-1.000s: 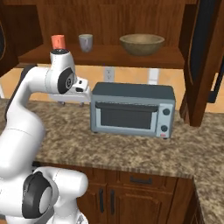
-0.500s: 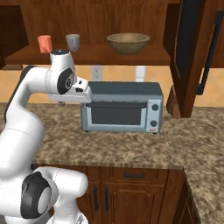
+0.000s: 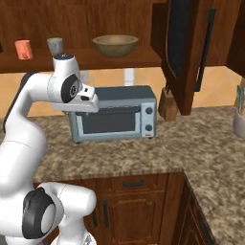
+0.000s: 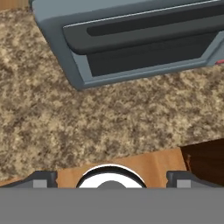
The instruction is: Gather all objects into one cabinet and sort the glasses and bowls to opposite sides.
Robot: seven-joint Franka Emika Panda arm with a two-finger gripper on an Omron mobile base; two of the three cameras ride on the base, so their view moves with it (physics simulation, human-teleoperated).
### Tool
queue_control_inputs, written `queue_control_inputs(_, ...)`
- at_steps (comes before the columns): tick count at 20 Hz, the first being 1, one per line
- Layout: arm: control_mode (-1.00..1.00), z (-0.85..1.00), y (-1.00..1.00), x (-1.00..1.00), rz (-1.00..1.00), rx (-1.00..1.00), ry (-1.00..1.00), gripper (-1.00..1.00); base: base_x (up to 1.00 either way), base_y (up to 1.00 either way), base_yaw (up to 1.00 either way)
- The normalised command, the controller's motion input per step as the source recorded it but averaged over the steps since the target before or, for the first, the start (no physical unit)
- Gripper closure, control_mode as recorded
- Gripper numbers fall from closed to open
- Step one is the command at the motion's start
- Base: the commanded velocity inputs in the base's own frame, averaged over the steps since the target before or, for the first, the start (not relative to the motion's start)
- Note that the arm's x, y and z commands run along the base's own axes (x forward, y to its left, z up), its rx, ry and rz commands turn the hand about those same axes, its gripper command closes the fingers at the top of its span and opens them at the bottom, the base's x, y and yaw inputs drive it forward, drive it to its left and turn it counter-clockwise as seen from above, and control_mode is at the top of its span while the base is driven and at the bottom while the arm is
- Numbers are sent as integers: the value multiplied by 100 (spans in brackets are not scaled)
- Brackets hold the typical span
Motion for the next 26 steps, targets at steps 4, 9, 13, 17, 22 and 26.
queue_control_inputs(4, 100, 0, 0, 0, 0, 0, 0, -100, -29, -5, -35)
queue_control_inputs(9, 100, 0, 0, 0, 0, 0, 0, -100, -51, -15, -32)
queue_control_inputs(13, 100, 0, 0, 0, 0, 0, 0, -100, -87, -23, -27)
queue_control_inputs(17, 100, 0, 0, 0, 0, 0, 0, -100, -65, -16, -32)
queue_control_inputs(22, 100, 0, 0, 0, 0, 0, 0, -100, -36, -8, -40)
queue_control_inputs(26, 100, 0, 0, 0, 0, 0, 0, -100, -36, -11, -39)
